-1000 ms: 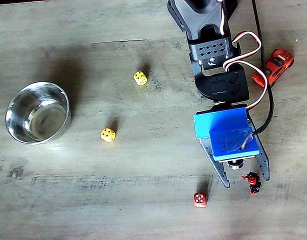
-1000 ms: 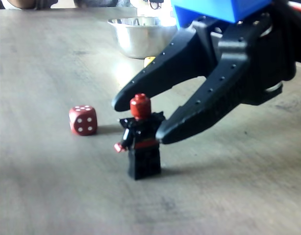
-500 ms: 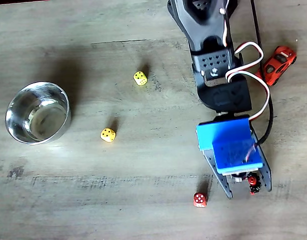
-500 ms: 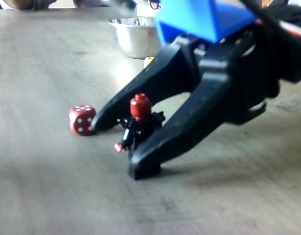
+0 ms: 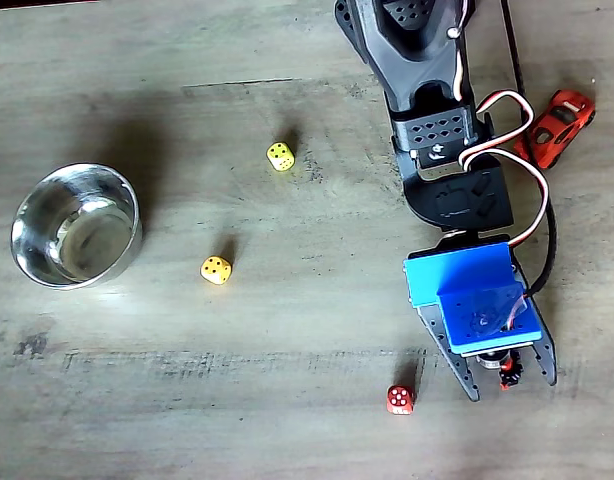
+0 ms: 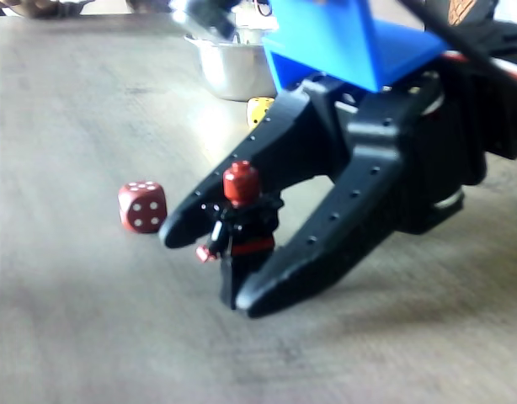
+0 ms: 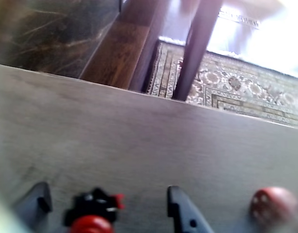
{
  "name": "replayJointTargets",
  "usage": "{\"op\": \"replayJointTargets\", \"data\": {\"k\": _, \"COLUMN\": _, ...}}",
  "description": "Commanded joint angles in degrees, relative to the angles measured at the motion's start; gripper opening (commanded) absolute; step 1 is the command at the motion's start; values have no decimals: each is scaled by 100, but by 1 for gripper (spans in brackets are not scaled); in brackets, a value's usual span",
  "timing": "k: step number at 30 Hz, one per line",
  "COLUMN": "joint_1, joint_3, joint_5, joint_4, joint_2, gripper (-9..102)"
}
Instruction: Pick up the lego figure and place in bowl
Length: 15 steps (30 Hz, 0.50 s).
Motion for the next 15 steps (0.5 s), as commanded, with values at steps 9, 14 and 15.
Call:
{"op": "replayJointTargets", "data": {"k": 9, "joint_1": -26, "joint_3": -97, "joint_5": 44, "joint_4": -18, "joint_2": 18, "gripper": 28}}
{"op": "replayJointTargets", "data": {"k": 14, "joint_1": -26, "joint_3": -97, "joint_5": 44, "joint_4": -18, "joint_2": 18, "gripper": 20}}
{"op": "replayJointTargets", "data": {"k": 15, "joint_1": -26, "joint_3": -97, "joint_5": 44, "joint_4": -18, "joint_2": 18, "gripper": 18}}
